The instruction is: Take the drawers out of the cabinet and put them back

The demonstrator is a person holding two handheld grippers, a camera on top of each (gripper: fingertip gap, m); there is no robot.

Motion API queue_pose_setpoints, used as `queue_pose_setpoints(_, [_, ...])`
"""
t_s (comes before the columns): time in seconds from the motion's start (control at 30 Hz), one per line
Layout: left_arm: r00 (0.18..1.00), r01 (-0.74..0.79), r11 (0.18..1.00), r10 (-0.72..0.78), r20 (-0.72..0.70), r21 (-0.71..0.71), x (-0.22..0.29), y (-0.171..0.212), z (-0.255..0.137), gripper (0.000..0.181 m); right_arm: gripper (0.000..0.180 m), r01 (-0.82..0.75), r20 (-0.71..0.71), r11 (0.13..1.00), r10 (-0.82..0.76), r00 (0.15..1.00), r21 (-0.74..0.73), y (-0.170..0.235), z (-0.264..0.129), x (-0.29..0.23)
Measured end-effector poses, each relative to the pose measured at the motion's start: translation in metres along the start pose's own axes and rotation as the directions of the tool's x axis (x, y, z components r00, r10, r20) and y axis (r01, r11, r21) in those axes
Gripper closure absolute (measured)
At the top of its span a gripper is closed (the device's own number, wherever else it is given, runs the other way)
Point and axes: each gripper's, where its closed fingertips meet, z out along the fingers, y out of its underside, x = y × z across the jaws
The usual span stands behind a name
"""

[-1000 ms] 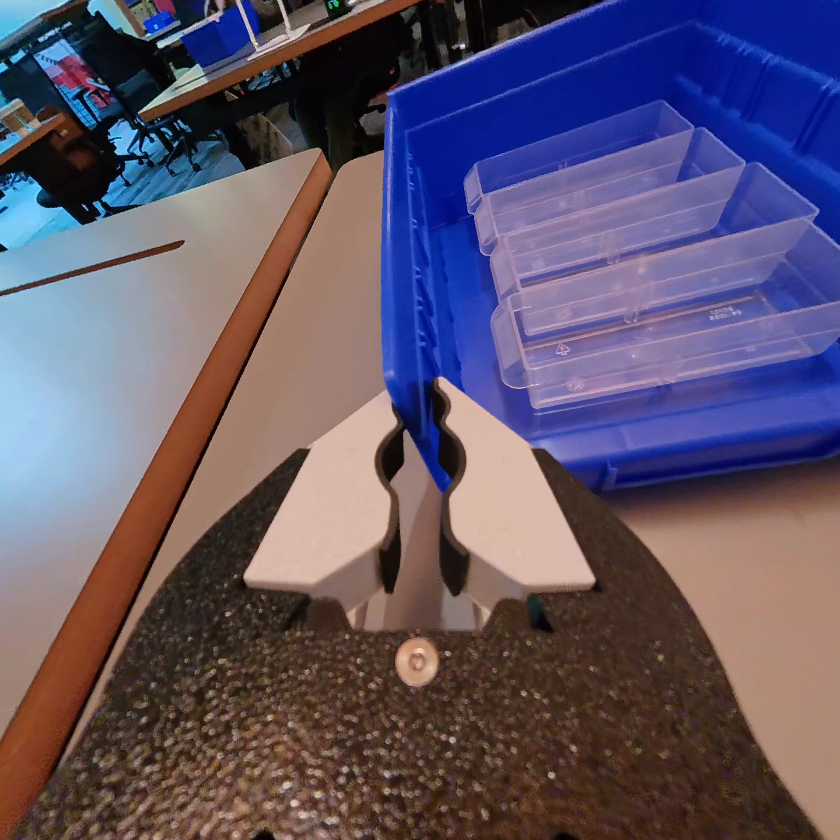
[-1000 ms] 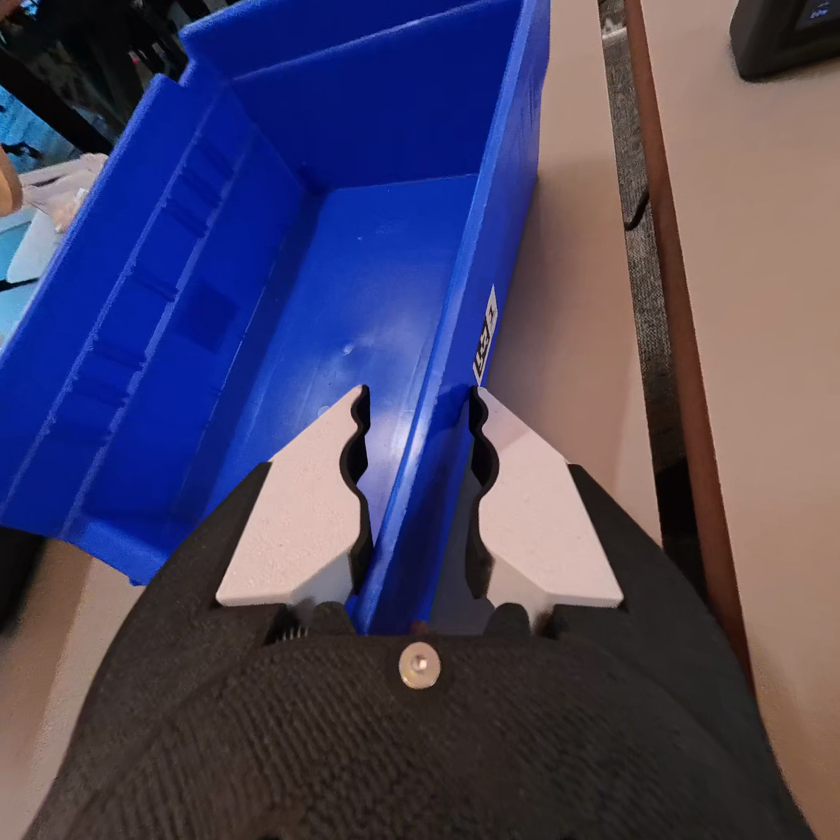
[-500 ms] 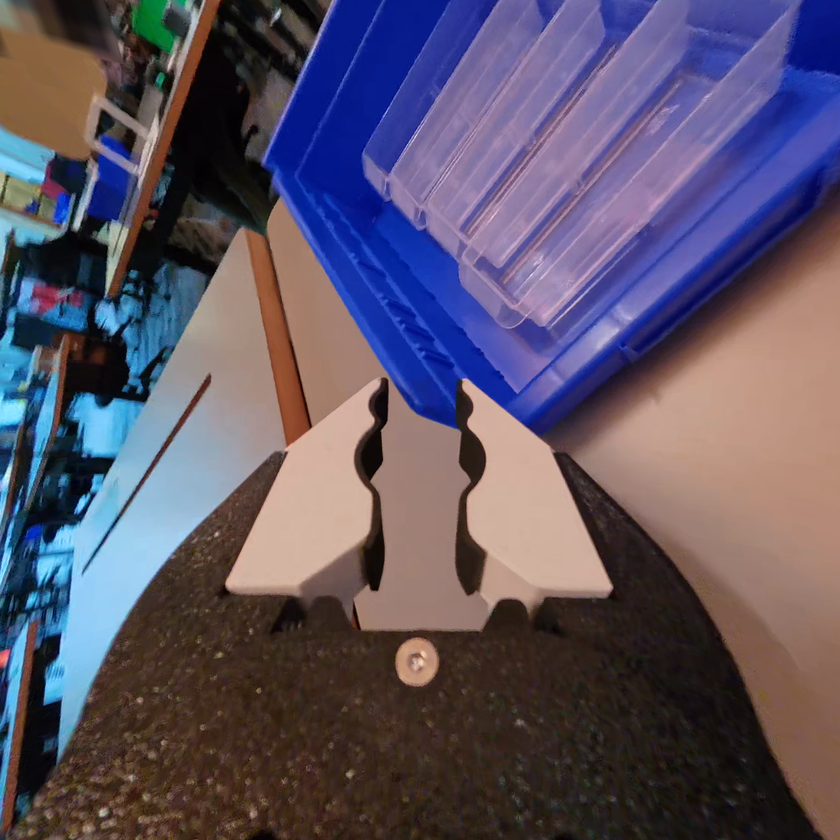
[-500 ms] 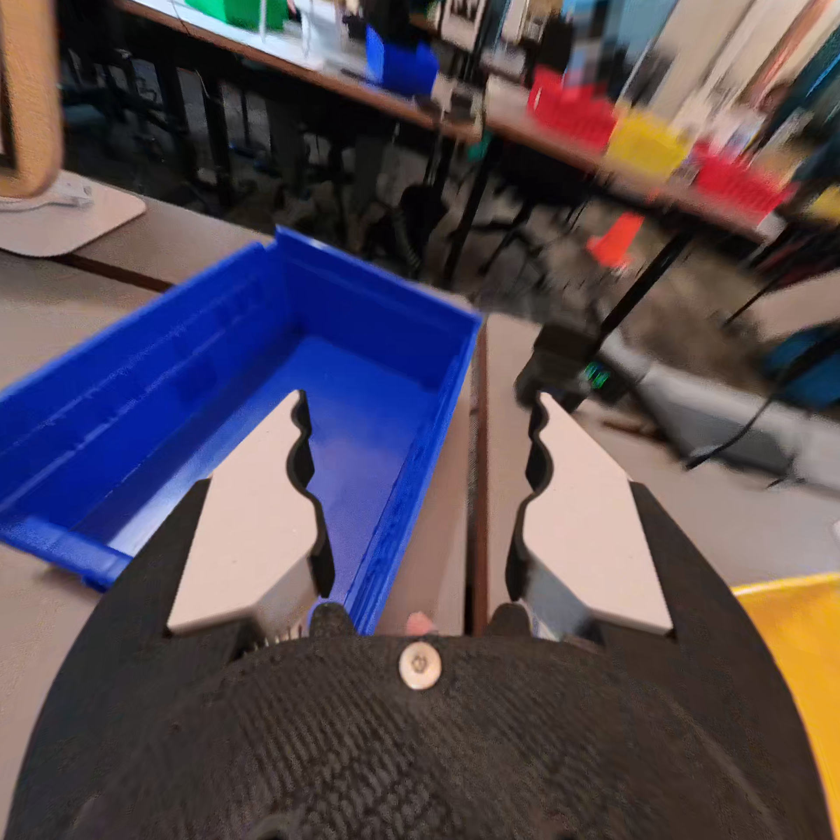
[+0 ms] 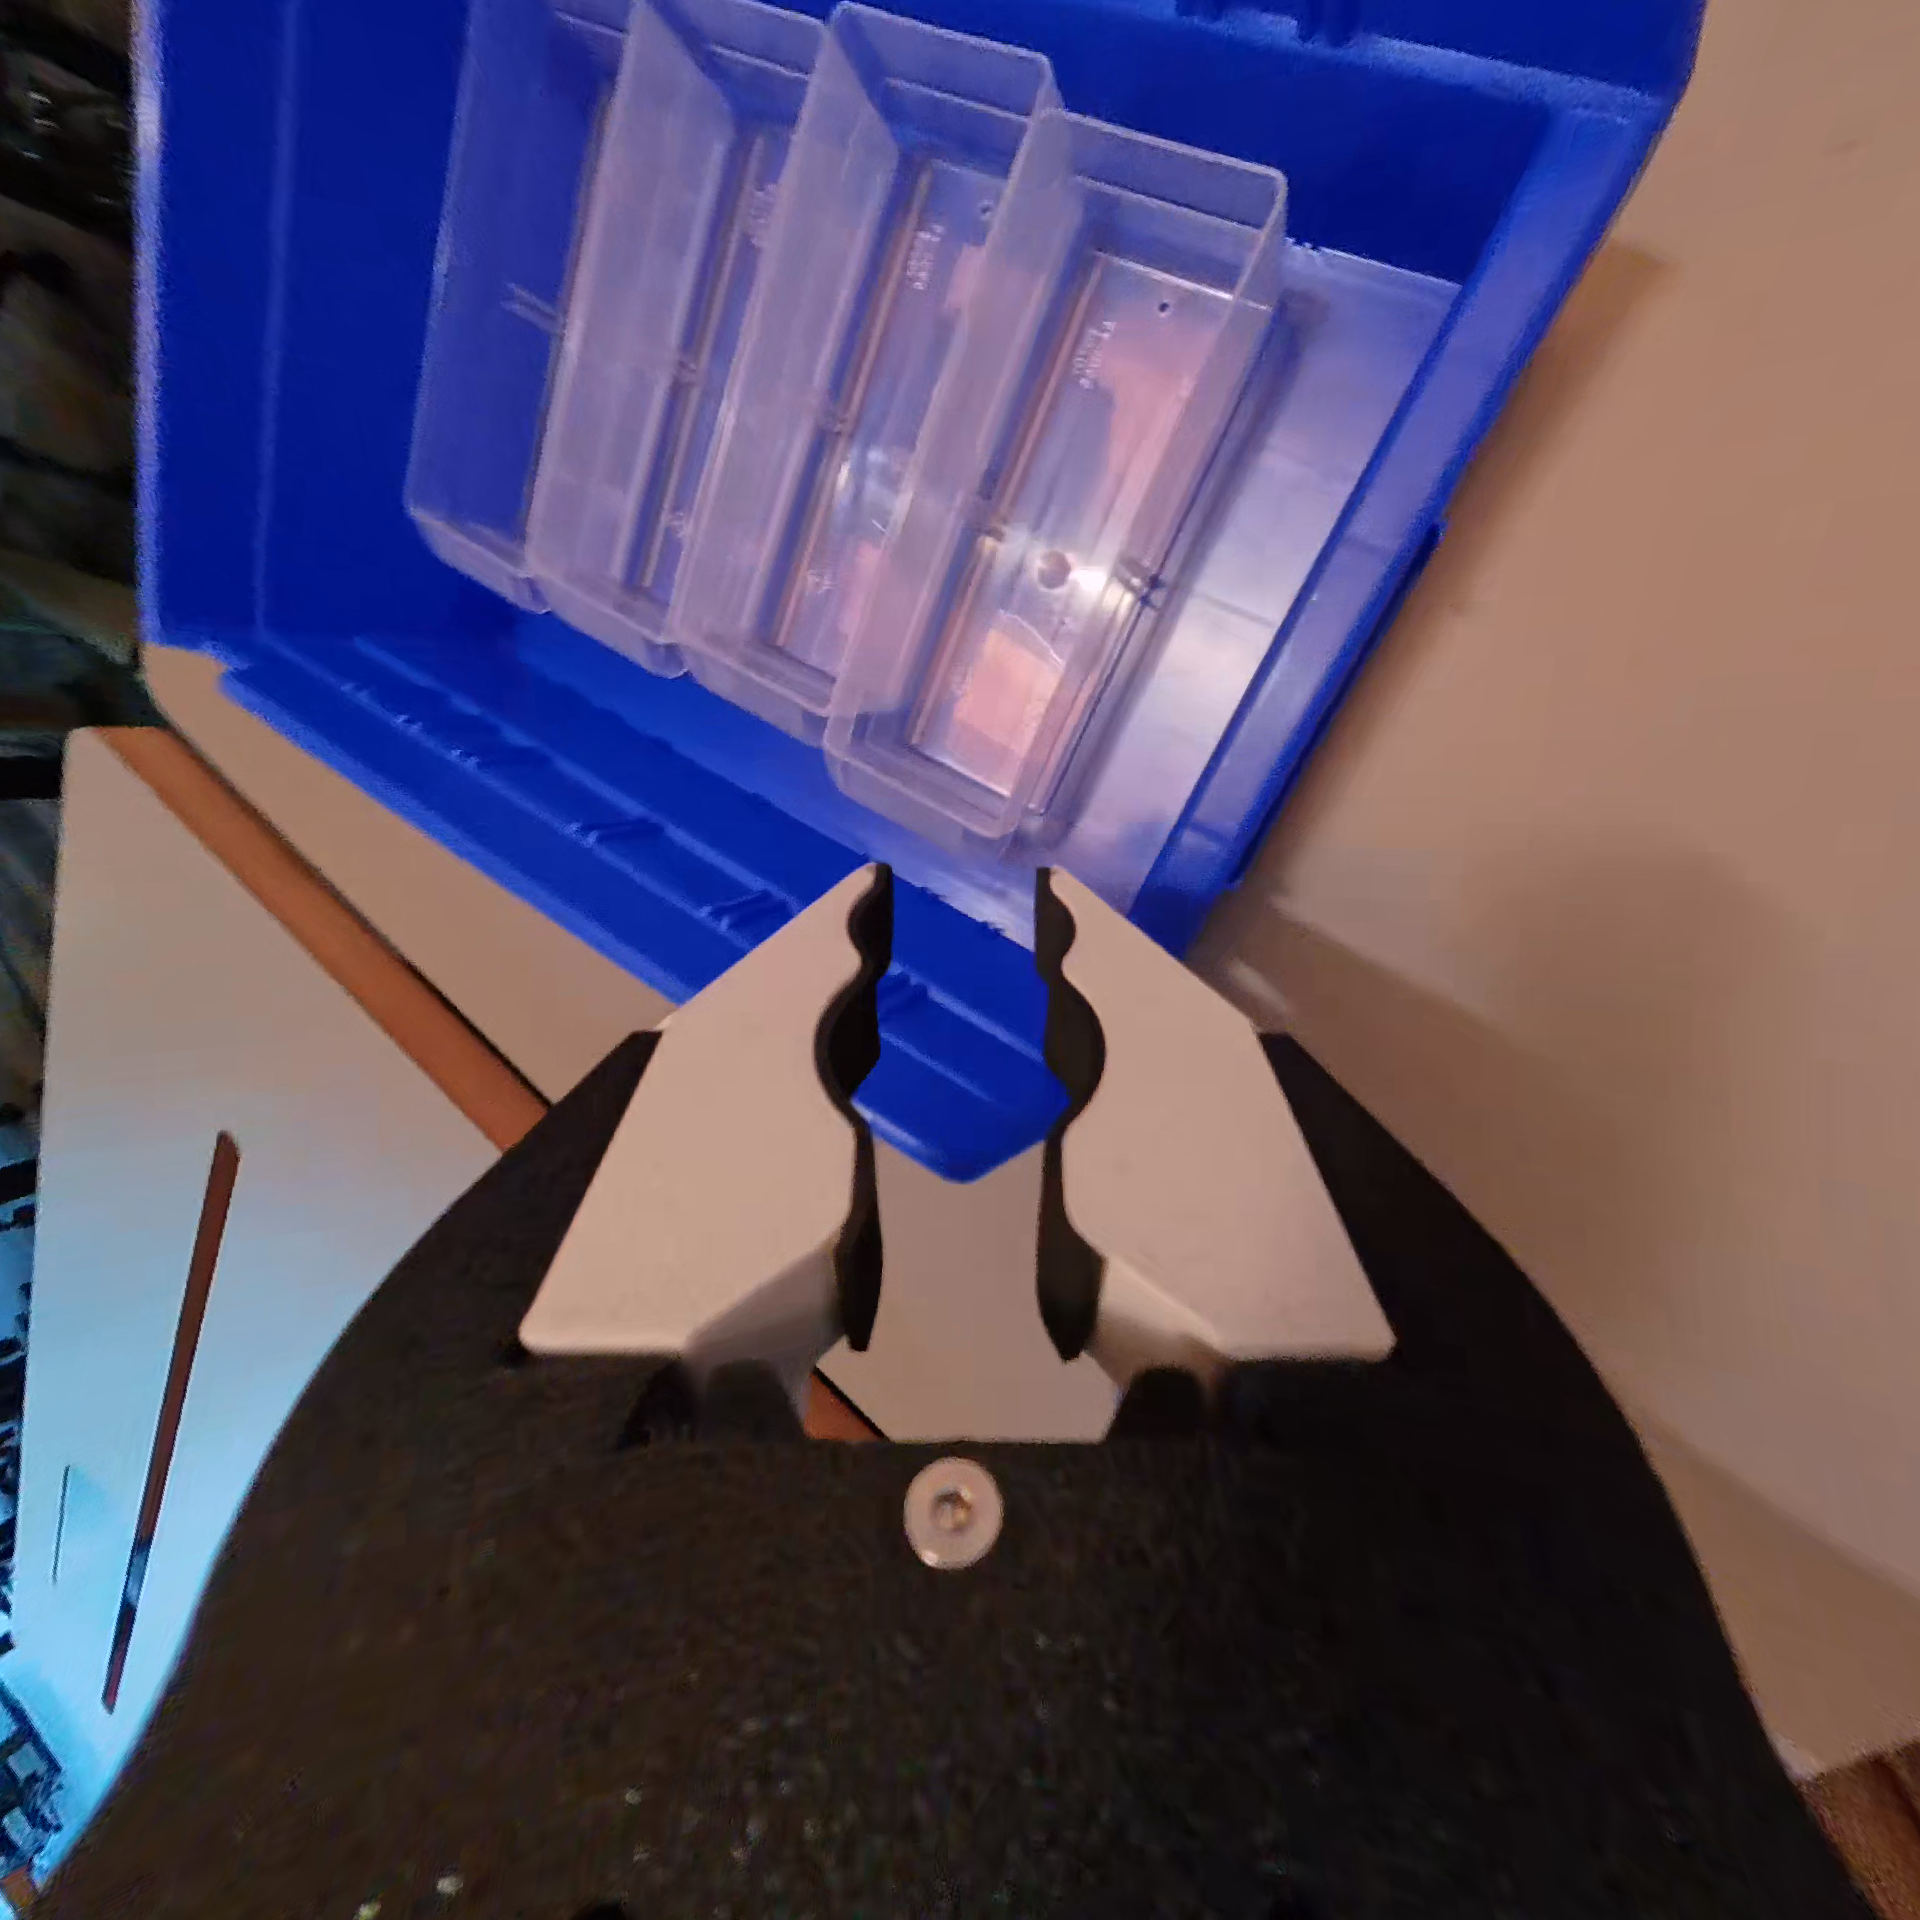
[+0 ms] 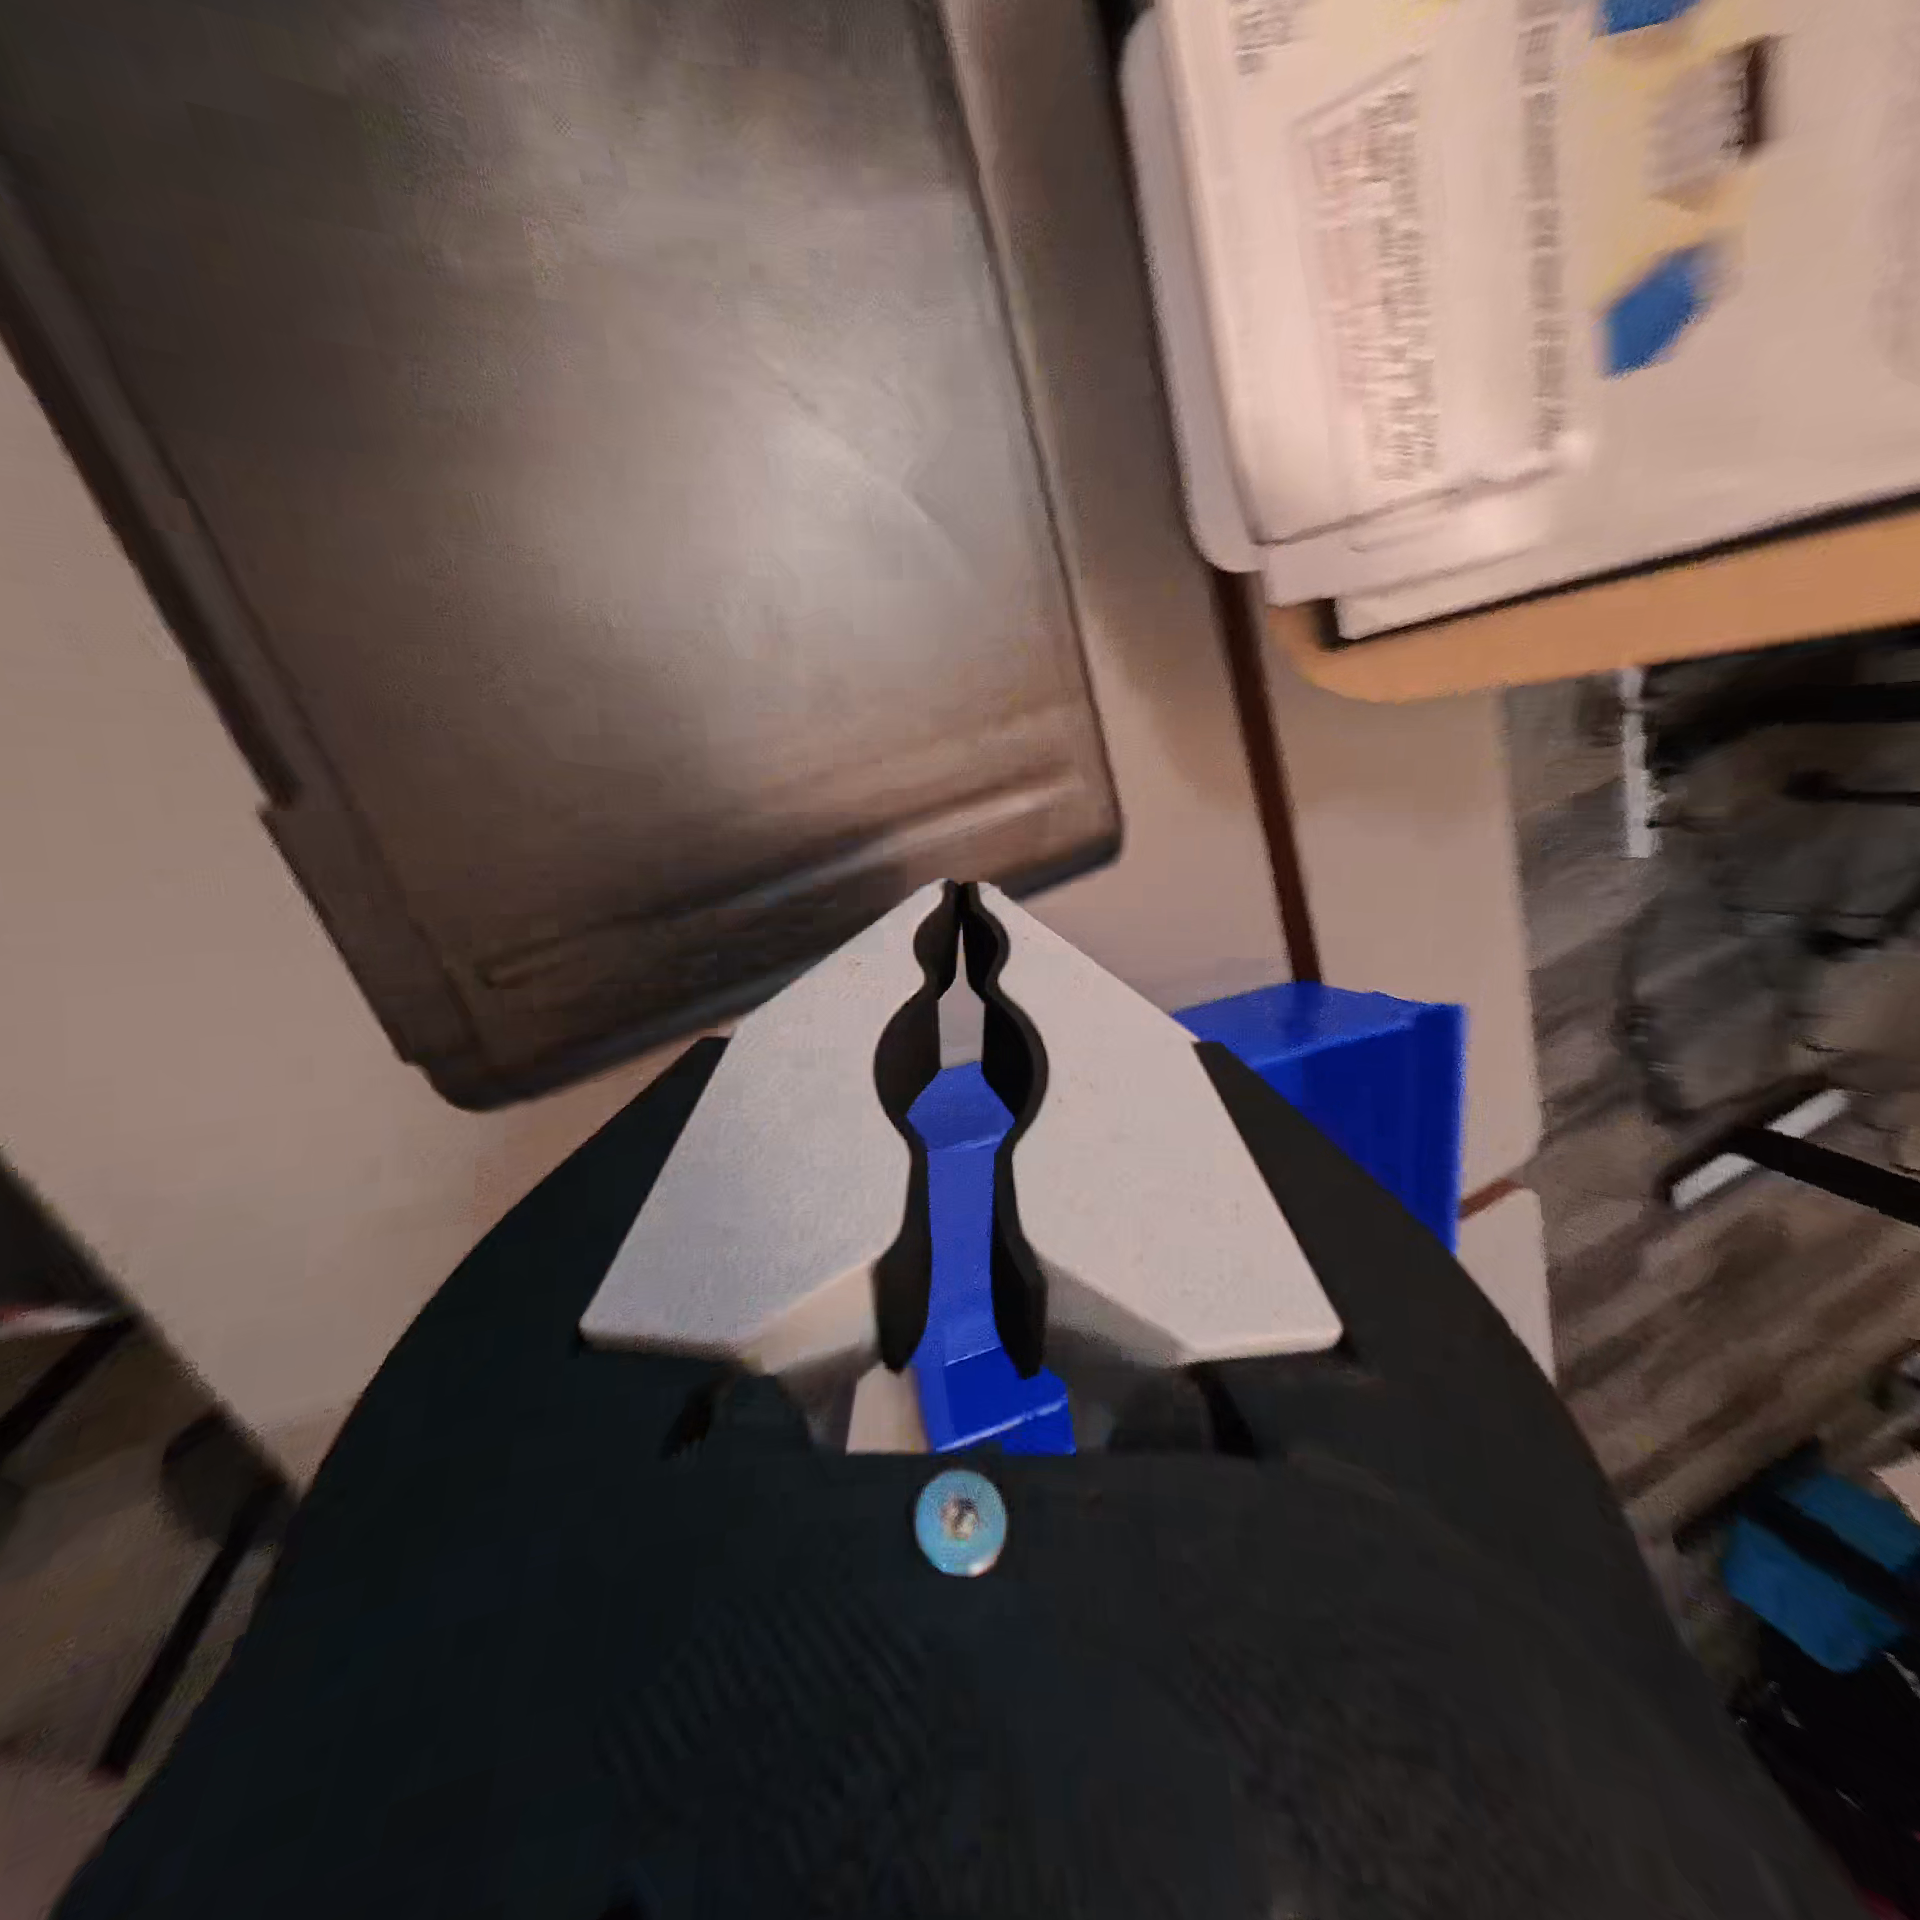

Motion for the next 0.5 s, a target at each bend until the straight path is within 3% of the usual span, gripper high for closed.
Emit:
queue_pose_setpoints(0.03, [0.999,-0.013,1.000,0.013,-0.030,-0.016,0.002,-0.002,0.004,0.157,0.180,0.005,0.037,0.999,-0.003,0.999,-0.032,-0.007,0.004,-0.005])
queue_pose_setpoints(0.23, [0.989,-0.115,0.985,0.102,-0.103,-0.129,0.002,-0.004,0.025,0.158,0.180,-0.107,0.233,0.983,0.140,0.962,-0.148,-0.023,0.025,-0.033])
queue_pose_setpoints(0.5, [0.984,-0.153,0.983,0.143,-0.102,-0.102,-0.001,-0.010,0.037,0.166,0.180,-0.002,0.237,0.966,0.065,0.969,-0.257,-0.014,0.022,-0.037])
